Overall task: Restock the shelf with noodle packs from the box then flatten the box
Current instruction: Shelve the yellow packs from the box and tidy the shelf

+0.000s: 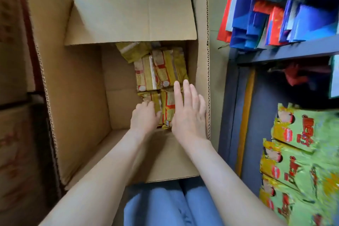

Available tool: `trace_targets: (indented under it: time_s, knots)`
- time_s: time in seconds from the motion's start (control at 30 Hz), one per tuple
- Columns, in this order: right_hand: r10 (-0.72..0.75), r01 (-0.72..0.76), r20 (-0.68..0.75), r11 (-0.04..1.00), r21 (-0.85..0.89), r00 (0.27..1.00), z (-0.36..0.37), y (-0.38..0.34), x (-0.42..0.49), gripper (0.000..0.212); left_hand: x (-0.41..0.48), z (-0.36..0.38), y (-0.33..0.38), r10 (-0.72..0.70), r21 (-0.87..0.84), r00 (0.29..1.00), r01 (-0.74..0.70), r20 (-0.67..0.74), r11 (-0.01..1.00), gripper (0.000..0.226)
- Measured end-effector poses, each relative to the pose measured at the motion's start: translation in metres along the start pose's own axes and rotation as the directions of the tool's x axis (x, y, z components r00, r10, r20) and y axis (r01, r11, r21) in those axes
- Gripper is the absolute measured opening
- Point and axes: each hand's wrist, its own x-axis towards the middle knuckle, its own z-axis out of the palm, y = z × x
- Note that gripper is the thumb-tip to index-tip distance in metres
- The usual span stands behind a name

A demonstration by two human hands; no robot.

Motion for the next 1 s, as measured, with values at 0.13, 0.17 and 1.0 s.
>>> trace_targets:
  time_s: [0.13,0.17,1.0]
  knots:
    - [0.004,-0.004,-0.007,0.998,-0.068,1.0,0.019,0.005,0.01,0.088,0.029,0.029,0.012,-0.063,-0.093,0.996,0.069,0.064,0.993,0.047]
    - [0.013,-0.013,0.0,0.997,-0.077,1.0,0.022,0.006,0.011,0.089,0.035,0.034,0.013,-0.081,-0.111,0.993,0.09,0.086,0.99,0.05]
    - [0.046,-0.052,0.049,0.993,0.111,0.998,0.02,-0.002,-0.003,0.089,0.029,0.046,0.02,-0.181,-0.536,0.975,0.222,0.129,0.814,0.03]
